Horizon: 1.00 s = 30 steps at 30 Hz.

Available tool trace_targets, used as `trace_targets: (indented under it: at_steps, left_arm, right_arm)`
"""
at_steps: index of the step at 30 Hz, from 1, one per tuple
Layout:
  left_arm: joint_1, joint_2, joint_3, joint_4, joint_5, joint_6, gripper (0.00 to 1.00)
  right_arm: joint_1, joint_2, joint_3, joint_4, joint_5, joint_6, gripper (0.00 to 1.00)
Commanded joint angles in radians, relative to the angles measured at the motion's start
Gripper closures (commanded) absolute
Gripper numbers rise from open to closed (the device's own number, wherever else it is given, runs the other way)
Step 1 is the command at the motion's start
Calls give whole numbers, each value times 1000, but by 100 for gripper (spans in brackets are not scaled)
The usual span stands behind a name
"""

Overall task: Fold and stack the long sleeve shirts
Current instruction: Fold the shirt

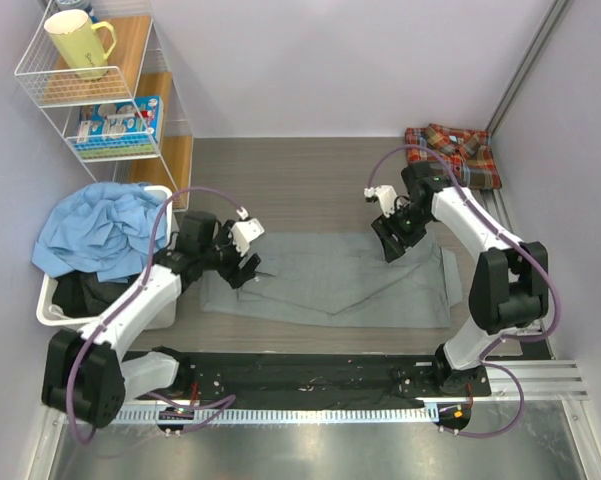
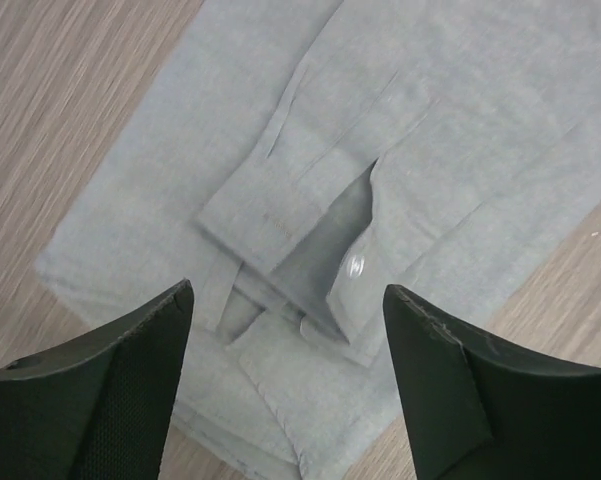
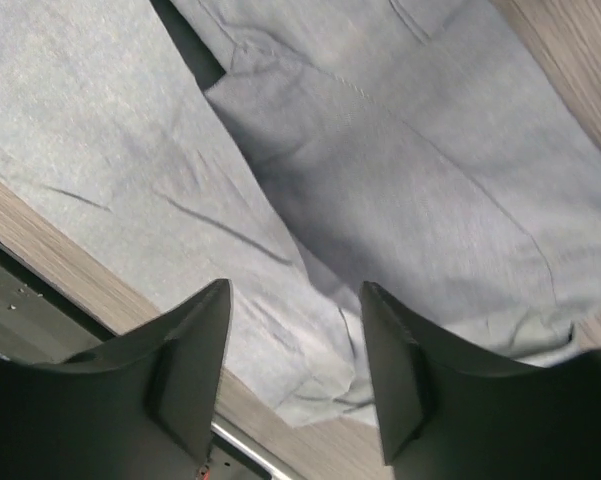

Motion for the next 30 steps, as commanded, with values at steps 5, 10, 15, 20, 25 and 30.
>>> trace_targets:
  at_steps: [5,10,15,20,25,30]
  left_arm:
    - [-81,301,275,-213,113,113,40]
    - [-157,502,409,-289,-50,164,47]
    - [-155,657,480,-402,-102,163,59]
    - [-142,631,373,-417,-161,195,60]
    - [-140,555,287,-455,-130,173,59]
    - [-142,435,256,-514,-8,115,56]
  right_arm:
    - [0,-86,-118,0,84,90,54]
    - [8,-96,-212,54,165,133,55]
    - [9,-11,-238,150,231,125,56]
    - [12,160,-145,232,293,82,56]
    - [52,376,110,243,323,21,56]
    - [135,695,660,182,392,-27,56]
